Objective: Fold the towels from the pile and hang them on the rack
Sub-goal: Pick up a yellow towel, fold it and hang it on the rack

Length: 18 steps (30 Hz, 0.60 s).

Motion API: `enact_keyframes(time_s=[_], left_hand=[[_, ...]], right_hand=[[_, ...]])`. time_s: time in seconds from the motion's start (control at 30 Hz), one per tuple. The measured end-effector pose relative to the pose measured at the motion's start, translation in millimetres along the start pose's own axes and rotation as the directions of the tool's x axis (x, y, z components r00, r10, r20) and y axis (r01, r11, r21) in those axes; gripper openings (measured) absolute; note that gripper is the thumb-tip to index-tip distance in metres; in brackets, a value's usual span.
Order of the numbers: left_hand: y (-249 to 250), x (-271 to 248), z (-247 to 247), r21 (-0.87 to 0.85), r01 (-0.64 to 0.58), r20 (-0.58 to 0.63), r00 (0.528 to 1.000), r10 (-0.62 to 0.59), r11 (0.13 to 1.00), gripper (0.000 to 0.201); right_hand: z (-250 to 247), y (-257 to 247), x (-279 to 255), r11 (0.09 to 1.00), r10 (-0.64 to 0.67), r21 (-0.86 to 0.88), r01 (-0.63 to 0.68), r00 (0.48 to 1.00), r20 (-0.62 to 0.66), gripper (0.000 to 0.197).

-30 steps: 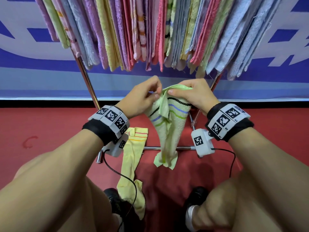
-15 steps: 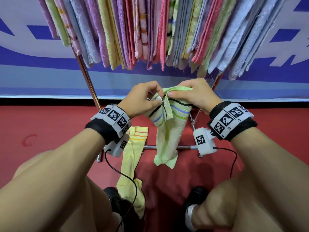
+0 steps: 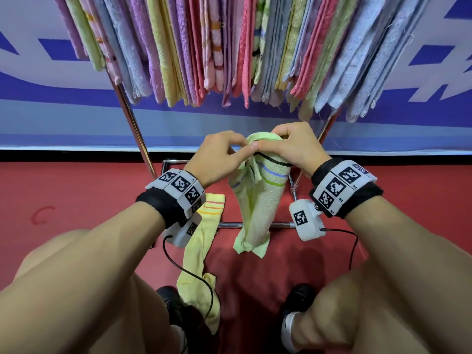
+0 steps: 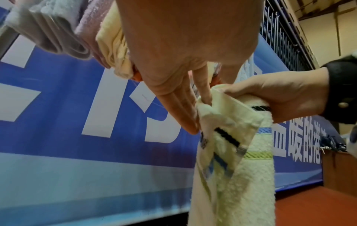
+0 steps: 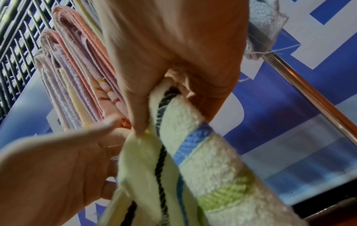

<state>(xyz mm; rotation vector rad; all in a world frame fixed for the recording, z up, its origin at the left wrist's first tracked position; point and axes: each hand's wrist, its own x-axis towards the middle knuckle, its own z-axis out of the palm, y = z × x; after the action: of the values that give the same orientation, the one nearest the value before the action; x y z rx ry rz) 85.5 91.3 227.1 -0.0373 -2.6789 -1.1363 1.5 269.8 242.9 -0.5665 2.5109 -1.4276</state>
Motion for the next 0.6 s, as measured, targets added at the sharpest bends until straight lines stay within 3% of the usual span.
enact_keyframes(time_s=[0.17,0.23,0.37,0.47,0.6], left_hand=[[1.6,-1.3,6.9,-0.005,0.081,-0.047,0.996,-0.082,0.997,0.027],[-2.2,3.3,6.9,-0.007,0.117,-0.098,0.988,-0.118,0.993,0.02],[-10.4,12.0,-3.0,-0.044,0.251,-0.075,0.964,-0.253,0.967,0.031],[-16.8,12.2,-11.5,0.138,0.239,-0.084,0.97,-0.229,0.961,0.02],[-20.1,9.8,-16.4,0.176,0.205,-0.129,0.974,-0.184,0.963,0.023]], right_hand=[[4.6,2.5,1.1,0.998,-0.043,-0.038,0.041,0.998,-0.038,0.039],[4.6,0.8,1.6,0.996,-0.063,-0.065,0.062,0.998,-0.01,0.03],[-6.6,-3.9,3.3,0.992,-0.089,-0.082,0.097,0.992,0.089,0.016],[-15.7,-1.4,3.9,0.987,-0.072,-0.135,0.09,0.989,0.129,0.014],[-14.9,4.3,1.7,0.928,-0.096,-0.349,0.131,0.989,0.116,0.015]])
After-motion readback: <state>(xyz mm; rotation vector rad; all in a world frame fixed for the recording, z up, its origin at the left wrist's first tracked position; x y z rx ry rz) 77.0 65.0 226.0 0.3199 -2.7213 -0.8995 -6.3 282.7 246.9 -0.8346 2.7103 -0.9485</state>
